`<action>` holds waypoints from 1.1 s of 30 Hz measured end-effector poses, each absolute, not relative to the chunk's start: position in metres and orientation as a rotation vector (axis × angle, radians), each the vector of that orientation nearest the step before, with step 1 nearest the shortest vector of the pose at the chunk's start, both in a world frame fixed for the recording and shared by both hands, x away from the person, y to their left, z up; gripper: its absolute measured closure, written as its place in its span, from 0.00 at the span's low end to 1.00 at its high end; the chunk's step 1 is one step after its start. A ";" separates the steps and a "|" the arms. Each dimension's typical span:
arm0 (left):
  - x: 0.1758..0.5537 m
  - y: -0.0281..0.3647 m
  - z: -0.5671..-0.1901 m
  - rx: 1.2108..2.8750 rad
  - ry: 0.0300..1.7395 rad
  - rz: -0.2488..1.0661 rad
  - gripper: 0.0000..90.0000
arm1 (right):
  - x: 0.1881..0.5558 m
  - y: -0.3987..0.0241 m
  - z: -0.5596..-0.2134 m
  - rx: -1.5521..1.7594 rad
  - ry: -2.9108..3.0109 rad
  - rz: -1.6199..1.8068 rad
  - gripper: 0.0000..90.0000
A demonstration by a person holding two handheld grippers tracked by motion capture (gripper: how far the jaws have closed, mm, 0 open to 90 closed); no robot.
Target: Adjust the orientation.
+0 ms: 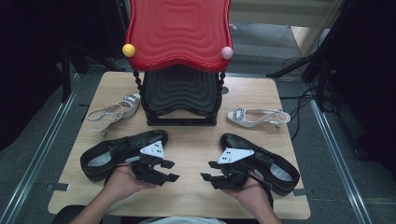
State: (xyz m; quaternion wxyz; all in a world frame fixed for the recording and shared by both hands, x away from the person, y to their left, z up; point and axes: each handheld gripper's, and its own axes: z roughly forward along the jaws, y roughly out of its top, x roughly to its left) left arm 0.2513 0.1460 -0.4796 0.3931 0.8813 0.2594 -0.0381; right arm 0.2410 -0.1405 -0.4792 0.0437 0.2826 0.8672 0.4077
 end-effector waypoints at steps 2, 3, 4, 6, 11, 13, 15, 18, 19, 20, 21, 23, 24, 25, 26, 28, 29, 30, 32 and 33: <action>0.252 0.148 -0.479 2.236 0.650 -0.097 0.47 | 0.240 -0.139 -0.480 0.843 2.648 1.214 0.50; 0.252 0.148 -0.479 2.236 0.650 -0.097 0.46 | 0.240 -0.139 -0.480 0.843 2.648 1.214 0.50; 0.252 0.149 -0.478 2.241 0.643 -0.091 0.46 | 0.240 -0.139 -0.480 0.840 2.649 1.206 0.50; 0.253 0.150 -0.478 2.238 0.650 -0.092 0.43 | 0.240 -0.142 -0.478 0.858 2.638 1.234 0.48; 0.253 0.154 -0.473 2.219 0.647 -0.091 0.38 | 0.238 -0.144 -0.475 0.840 2.630 1.275 0.46; 0.253 0.156 -0.471 2.218 0.650 -0.082 0.36 | 0.239 -0.144 -0.474 0.888 2.650 1.257 0.49; 0.252 0.156 -0.469 2.221 0.654 -0.075 0.37 | 0.238 -0.144 -0.475 0.859 2.665 1.225 0.51; 0.250 0.156 -0.467 2.237 0.647 -0.043 0.49 | 0.237 -0.146 -0.476 0.840 2.665 1.216 0.52; 0.249 0.157 -0.465 2.250 0.646 -0.030 0.53 | 0.238 -0.148 -0.477 0.834 2.652 1.231 0.55; 0.249 0.158 -0.465 2.251 0.644 -0.029 0.53 | 0.239 -0.148 -0.477 0.840 2.650 1.231 0.55; 0.249 0.158 -0.465 2.251 0.644 -0.029 0.54 | 0.239 -0.148 -0.477 0.840 2.650 1.231 0.55; 0.247 0.162 -0.464 2.254 0.657 -0.040 0.54 | 0.243 -0.148 -0.478 0.870 2.667 1.232 0.55; 0.246 0.163 -0.463 2.249 0.657 -0.033 0.54 | 0.244 -0.148 -0.478 0.869 2.677 1.236 0.56; 0.245 0.165 -0.462 2.251 0.657 -0.022 0.53 | 0.244 -0.147 -0.477 0.853 2.681 1.239 0.57; 0.244 0.167 -0.461 2.248 0.654 -0.018 0.54 | 0.244 -0.147 -0.476 0.828 2.687 1.246 0.57; 0.243 0.170 -0.461 2.238 0.658 -0.030 0.54 | 0.245 -0.145 -0.474 0.807 2.679 1.267 0.57; 0.243 0.175 -0.460 2.233 0.672 -0.026 0.54 | 0.245 -0.144 -0.473 0.785 2.673 1.291 0.57; 0.243 0.178 -0.459 2.240 0.676 -0.019 0.54 | 0.244 -0.143 -0.472 0.764 2.667 1.308 0.58; 0.242 0.183 -0.457 2.241 0.680 -0.015 0.55 | 0.244 -0.141 -0.471 0.718 2.659 1.316 0.54; 0.242 0.183 -0.457 2.241 0.680 -0.015 0.55 | 0.244 -0.141 -0.471 0.718 2.659 1.316 0.54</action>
